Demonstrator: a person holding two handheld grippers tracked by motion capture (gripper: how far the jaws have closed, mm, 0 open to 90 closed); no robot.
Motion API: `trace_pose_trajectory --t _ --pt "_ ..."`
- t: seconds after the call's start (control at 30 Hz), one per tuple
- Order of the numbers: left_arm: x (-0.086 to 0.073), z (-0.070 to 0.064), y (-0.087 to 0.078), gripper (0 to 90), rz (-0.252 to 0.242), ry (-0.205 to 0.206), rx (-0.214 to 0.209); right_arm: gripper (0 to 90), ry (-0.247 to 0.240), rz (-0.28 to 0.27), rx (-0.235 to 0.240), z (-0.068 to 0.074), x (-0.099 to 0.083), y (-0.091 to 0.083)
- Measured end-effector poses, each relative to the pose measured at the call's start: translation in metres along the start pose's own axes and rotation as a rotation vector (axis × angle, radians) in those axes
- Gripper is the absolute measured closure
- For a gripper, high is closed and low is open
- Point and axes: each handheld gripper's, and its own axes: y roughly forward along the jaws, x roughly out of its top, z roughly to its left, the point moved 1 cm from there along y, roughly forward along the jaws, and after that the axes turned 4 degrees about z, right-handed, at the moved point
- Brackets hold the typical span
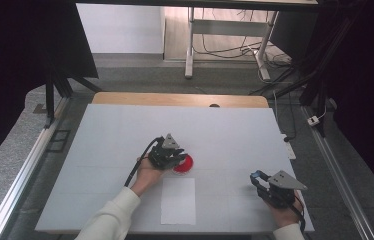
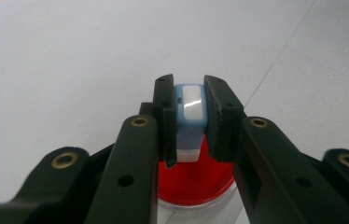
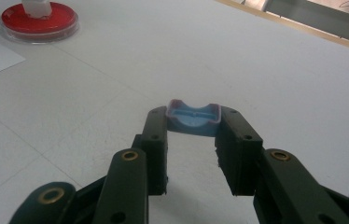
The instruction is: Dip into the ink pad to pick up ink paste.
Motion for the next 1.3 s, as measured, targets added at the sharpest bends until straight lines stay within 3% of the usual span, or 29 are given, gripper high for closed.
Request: trace_pose_trajectory --t 1.3 --pt "-0.0004 0.0009 -0.0019 75.4 0.005 -0.006 -0.009 65.2 -0.004 -0.005 -0.002 0.0004 0.0007 -0.0012"
